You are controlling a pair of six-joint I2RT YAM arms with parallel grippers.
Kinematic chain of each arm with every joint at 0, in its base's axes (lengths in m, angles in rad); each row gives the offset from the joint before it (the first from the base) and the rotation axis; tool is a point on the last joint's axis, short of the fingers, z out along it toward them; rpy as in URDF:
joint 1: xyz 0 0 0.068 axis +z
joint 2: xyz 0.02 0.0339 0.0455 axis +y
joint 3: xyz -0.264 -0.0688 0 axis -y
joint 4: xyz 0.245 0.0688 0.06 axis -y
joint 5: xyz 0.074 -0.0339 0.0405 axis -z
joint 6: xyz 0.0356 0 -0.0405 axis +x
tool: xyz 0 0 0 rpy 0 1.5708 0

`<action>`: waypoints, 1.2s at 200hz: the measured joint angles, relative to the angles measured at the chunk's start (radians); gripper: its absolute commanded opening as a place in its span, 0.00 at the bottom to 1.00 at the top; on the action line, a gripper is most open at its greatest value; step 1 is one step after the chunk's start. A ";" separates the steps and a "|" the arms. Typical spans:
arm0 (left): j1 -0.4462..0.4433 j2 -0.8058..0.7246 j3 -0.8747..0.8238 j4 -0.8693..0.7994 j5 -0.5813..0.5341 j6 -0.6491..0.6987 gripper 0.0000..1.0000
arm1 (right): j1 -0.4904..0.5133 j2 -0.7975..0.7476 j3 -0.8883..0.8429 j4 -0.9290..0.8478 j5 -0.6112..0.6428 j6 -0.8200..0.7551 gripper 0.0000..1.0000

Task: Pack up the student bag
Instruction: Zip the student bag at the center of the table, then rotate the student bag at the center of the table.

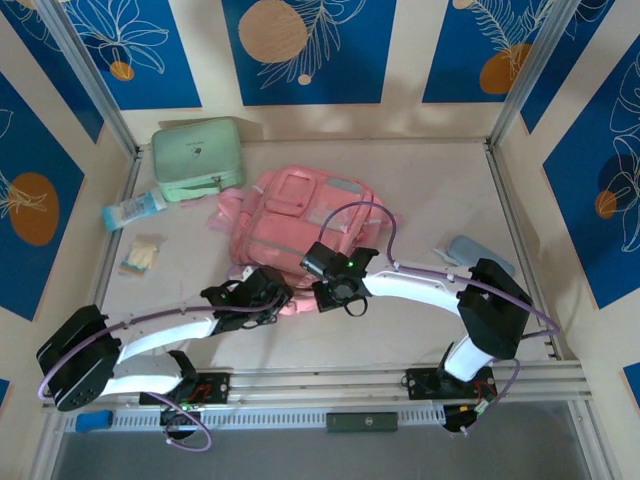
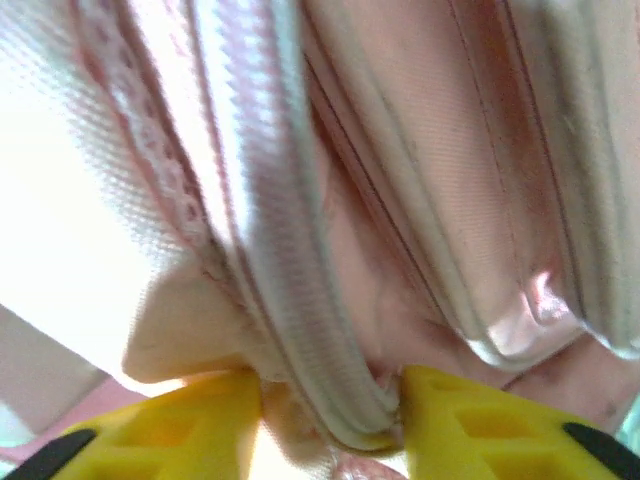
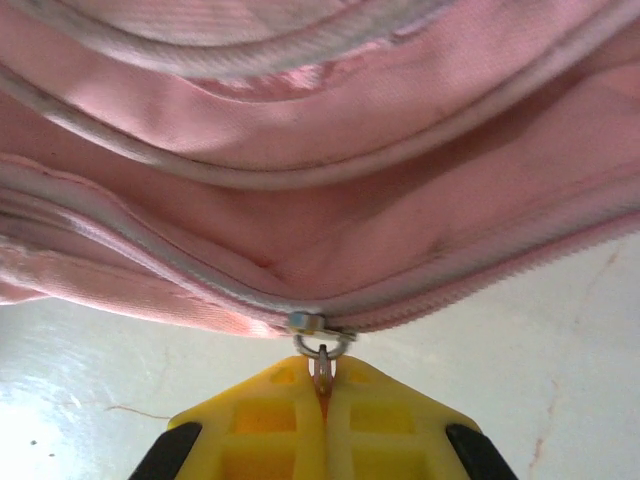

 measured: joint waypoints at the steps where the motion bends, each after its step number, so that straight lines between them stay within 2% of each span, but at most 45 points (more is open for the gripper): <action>1: 0.000 0.000 0.002 -0.006 -0.003 0.003 0.26 | 0.000 0.000 0.000 0.000 0.002 0.000 0.00; 32: 0.018 -0.076 0.004 -0.075 -0.039 0.013 0.00 | 0.006 0.012 0.037 -0.053 0.087 0.018 0.00; 48: 0.069 -0.150 -0.024 -0.100 -0.027 0.050 0.00 | -0.006 0.014 0.040 -0.074 0.125 0.019 0.00; 95: 0.320 -0.333 -0.075 -0.229 0.092 0.256 0.00 | -0.122 0.014 0.040 -0.063 0.147 -0.005 0.00; 111: 0.369 -0.346 -0.075 -0.253 0.127 0.328 0.00 | -0.169 0.023 0.040 -0.045 0.139 -0.020 0.00; 127: 0.386 -0.322 -0.060 -0.279 0.151 0.389 0.00 | -0.175 0.045 0.053 -0.048 0.132 -0.036 0.00; 135: 0.390 -0.304 -0.044 -0.297 0.153 0.415 0.16 | -0.168 0.053 0.061 -0.053 0.128 -0.046 0.00; 139: 0.393 -0.296 -0.034 -0.311 0.152 0.436 0.23 | -0.163 0.054 0.065 -0.055 0.125 -0.051 0.06; 154: 0.403 -0.288 0.000 -0.357 0.140 0.480 0.35 | -0.135 0.051 0.075 -0.066 0.124 -0.071 0.18; 174: 0.414 -0.319 0.035 -0.410 0.120 0.527 0.42 | -0.111 0.029 0.080 -0.093 0.110 -0.082 0.34; 190: 0.415 -0.355 0.064 -0.435 0.122 0.556 0.44 | -0.123 -0.020 0.080 -0.108 0.048 -0.096 0.37; 216: 0.415 -0.343 0.116 -0.415 0.167 0.593 0.44 | -0.240 -0.077 0.105 -0.114 -0.057 -0.090 0.44; 240: 0.394 -0.286 0.124 -0.354 0.193 0.595 0.43 | -0.342 -0.013 0.200 -0.111 -0.135 -0.091 0.45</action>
